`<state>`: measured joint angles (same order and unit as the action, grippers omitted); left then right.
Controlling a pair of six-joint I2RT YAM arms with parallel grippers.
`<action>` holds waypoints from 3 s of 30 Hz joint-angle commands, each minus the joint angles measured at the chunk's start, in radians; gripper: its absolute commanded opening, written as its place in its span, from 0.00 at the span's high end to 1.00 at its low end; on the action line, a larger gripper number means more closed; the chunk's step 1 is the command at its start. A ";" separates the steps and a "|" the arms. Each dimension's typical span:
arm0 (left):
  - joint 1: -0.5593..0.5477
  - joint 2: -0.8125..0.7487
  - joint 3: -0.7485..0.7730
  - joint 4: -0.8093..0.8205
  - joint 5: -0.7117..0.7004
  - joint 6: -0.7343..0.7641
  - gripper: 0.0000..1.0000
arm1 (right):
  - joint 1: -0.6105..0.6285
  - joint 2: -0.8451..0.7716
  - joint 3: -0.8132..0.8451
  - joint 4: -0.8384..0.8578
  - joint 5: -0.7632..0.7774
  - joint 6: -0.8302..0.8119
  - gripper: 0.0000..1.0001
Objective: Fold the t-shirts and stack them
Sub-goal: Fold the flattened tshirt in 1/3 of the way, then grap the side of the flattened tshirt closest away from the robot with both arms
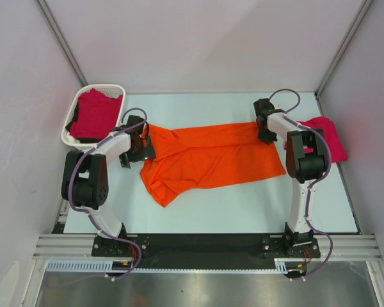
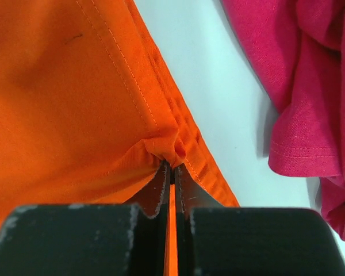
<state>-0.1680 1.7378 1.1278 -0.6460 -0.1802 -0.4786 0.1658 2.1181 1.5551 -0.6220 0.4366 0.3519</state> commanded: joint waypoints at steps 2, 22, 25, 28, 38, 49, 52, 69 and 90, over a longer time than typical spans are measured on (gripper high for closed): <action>-0.005 -0.118 0.007 -0.032 -0.080 -0.015 0.00 | -0.014 0.052 0.022 -0.068 0.005 0.013 1.00; -0.007 -0.394 -0.005 -0.063 -0.159 -0.029 0.00 | 0.049 -0.236 -0.116 -0.055 0.152 0.012 0.00; -0.010 -0.483 -0.054 -0.015 -0.130 -0.022 0.00 | 0.083 -0.340 -0.144 -0.019 0.191 0.007 0.00; -0.011 -0.555 -0.143 0.074 -0.038 -0.005 0.00 | 0.135 -0.459 -0.205 0.051 0.174 -0.008 0.00; -0.187 -0.483 -0.292 0.163 0.079 -0.066 0.31 | 0.236 -0.626 -0.329 0.133 -0.022 -0.010 0.05; -0.402 -0.207 -0.230 0.143 0.022 -0.092 0.30 | 0.213 -0.661 -0.382 0.094 -0.078 -0.016 0.07; -0.442 -0.211 -0.226 0.135 0.004 -0.103 0.32 | 0.210 -0.659 -0.380 0.096 -0.085 -0.019 0.07; -0.488 -0.205 -0.217 0.089 -0.054 -0.126 1.00 | 0.101 -0.635 -0.452 0.005 -0.250 0.078 0.14; -0.493 -0.198 -0.224 0.128 -0.061 -0.121 1.00 | -0.298 -0.785 -0.736 -0.024 -0.549 0.073 0.16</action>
<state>-0.6525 1.5509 0.8742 -0.5400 -0.2325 -0.6018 -0.1009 1.3052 0.8188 -0.6544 -0.0429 0.4240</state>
